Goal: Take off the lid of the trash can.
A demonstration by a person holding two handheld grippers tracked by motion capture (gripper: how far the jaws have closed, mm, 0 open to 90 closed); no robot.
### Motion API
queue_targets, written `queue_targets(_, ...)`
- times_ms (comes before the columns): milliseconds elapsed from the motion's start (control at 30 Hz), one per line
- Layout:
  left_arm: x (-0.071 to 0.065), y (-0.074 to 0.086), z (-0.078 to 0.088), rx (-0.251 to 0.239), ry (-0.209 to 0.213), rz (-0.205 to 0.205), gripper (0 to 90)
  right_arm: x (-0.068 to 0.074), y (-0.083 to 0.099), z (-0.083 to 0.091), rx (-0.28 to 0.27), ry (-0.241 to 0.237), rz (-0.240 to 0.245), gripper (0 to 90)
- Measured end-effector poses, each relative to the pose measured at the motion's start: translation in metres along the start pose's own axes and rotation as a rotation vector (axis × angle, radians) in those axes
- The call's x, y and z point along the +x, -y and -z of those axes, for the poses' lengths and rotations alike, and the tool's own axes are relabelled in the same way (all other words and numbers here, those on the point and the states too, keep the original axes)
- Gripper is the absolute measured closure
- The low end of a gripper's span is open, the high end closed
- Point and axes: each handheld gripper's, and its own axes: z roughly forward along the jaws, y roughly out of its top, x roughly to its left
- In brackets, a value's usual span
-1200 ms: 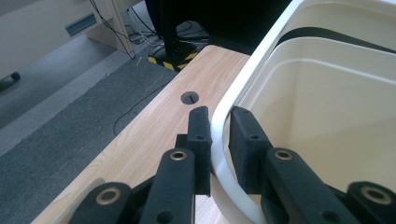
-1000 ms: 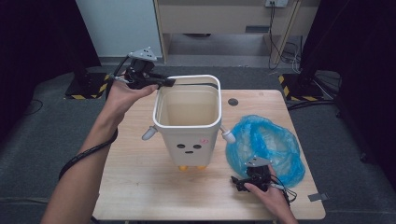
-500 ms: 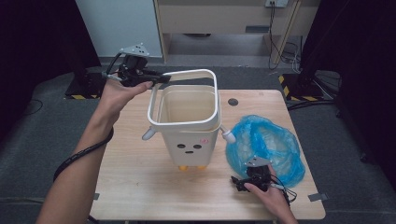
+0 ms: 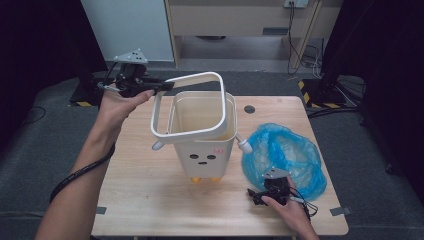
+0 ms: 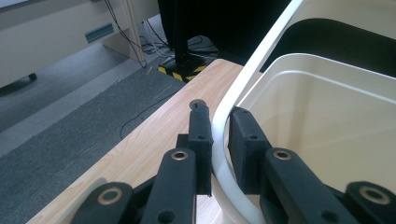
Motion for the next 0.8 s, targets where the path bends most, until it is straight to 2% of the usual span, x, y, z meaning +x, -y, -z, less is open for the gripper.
queue_targets(433, 0.006, 0.013, 0.013, -0.025, -0.019, 0.027, 79.3, 0.000, 0.000, 0.000, 0.000, 0.000, 0.000, 2.2)
queue_targets(800, 0.010, 0.026, 0.031, -0.049, -0.032, 0.046, 79.3, 0.000, 0.000, 0.000, 0.002, -0.001, -0.003, 2.1)
